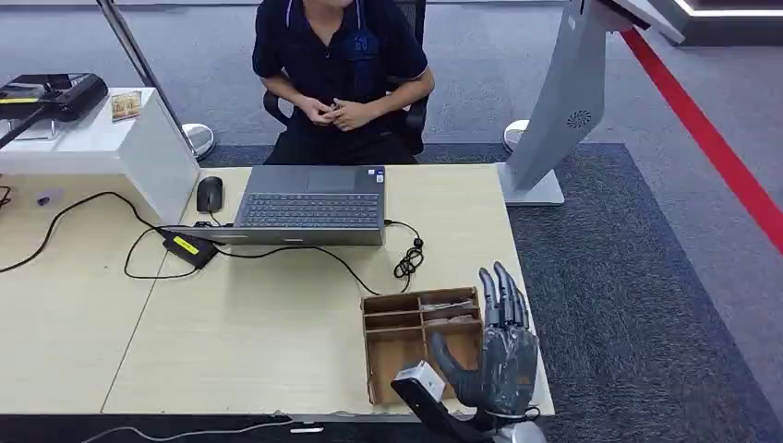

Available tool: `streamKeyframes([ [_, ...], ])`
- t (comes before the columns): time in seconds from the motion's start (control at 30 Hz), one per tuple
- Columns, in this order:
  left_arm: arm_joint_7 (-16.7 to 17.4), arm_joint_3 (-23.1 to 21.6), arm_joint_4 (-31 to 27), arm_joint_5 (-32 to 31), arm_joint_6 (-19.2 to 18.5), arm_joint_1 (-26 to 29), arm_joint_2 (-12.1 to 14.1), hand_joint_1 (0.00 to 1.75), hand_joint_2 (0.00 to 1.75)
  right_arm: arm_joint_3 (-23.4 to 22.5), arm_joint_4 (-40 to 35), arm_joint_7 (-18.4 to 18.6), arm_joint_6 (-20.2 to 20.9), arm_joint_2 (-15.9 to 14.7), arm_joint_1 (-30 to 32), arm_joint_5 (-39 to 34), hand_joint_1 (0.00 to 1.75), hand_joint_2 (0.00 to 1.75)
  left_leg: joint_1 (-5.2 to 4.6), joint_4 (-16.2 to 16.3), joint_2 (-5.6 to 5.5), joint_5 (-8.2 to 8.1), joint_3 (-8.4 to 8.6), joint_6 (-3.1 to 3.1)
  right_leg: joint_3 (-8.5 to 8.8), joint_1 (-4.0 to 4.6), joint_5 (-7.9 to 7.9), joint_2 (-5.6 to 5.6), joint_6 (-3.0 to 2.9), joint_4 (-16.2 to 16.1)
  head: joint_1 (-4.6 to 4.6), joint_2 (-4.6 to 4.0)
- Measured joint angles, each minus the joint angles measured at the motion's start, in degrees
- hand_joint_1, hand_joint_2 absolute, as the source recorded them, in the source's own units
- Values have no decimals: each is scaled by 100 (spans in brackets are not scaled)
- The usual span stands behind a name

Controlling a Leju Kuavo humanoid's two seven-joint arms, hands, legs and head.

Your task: Pass the card to the sensor for recognition and then transmit it.

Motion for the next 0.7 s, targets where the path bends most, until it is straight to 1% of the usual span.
streamKeyframes([
  [0.23,-20,0,0,-39,-17,0,0,0,0,140,223,-138,0,-13,-104,-168,0,175,0,0,0,0,0,0,0,0,0,0,0,0,-2,0],
  [0.7,-72,-2,0,-87,-17,0,0,0,0,144,776,-295,0,46,-230,-210,0,175,0,0,0,0,0,0,0,0,0,0,0,0,0,0],
])
